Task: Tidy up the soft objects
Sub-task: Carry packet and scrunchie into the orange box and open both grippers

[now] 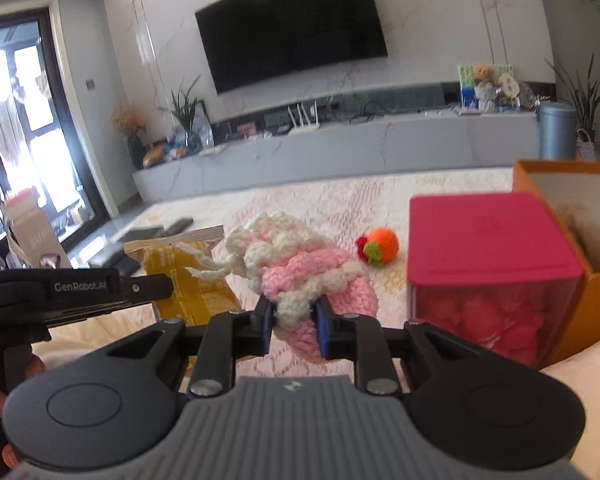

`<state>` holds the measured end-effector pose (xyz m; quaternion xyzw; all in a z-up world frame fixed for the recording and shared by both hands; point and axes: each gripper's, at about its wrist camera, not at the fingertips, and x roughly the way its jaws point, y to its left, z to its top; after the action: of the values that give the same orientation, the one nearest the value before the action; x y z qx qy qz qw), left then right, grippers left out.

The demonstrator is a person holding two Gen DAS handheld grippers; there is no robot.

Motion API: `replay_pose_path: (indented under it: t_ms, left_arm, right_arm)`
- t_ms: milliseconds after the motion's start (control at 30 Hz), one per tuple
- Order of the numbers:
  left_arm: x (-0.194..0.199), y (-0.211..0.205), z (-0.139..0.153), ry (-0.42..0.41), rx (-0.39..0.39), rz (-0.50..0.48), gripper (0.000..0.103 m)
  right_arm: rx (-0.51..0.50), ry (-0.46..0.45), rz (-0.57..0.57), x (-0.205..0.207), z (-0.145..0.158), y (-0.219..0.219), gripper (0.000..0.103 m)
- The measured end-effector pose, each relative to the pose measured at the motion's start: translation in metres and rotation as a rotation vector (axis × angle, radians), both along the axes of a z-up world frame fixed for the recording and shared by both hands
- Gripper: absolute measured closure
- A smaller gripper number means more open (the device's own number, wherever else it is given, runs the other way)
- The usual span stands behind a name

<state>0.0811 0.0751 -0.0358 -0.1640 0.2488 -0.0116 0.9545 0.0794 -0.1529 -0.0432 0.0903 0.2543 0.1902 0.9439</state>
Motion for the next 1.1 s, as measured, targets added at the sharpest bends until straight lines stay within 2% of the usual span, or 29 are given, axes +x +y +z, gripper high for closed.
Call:
replay_pose_path:
  t_ms: [233, 400, 600, 700, 833, 1000, 1100]
  left_arm:
    - [-0.003, -0.034, 0.049, -0.139, -0.014, -0.101, 0.098]
    - [0.019, -0.074, 0.068, -0.165, -0.059, -0.203, 0.099]
    - [0.055, -0.143, 0.078, -0.183, -0.036, -0.369, 0.099]
    - [0.08, -0.181, 0.075, -0.165, -0.035, -0.44, 0.099]
    - [0.115, -0.224, 0.062, -0.1, -0.061, -0.513, 0.1]
    - [0.15, -0.26, 0.041, -0.023, -0.108, -0.551, 0.1]
    - [0.166, -0.276, 0.026, 0.014, -0.12, -0.562, 0.1]
  right_arm:
    - [0.046, -0.114, -0.088, -0.017, 0.04, -0.038, 0.083]
    - [0.062, -0.136, -0.18, -0.017, 0.059, -0.086, 0.083]
    - [0.019, -0.122, -0.287, -0.008, 0.067, -0.151, 0.083]
    - [0.002, -0.097, -0.335, 0.0, 0.067, -0.182, 0.083]
    - [-0.04, -0.066, -0.381, 0.017, 0.067, -0.218, 0.083]
    - [-0.091, -0.004, -0.429, 0.045, 0.061, -0.254, 0.083]
    - [-0.094, 0.071, -0.451, 0.066, 0.049, -0.276, 0.083]
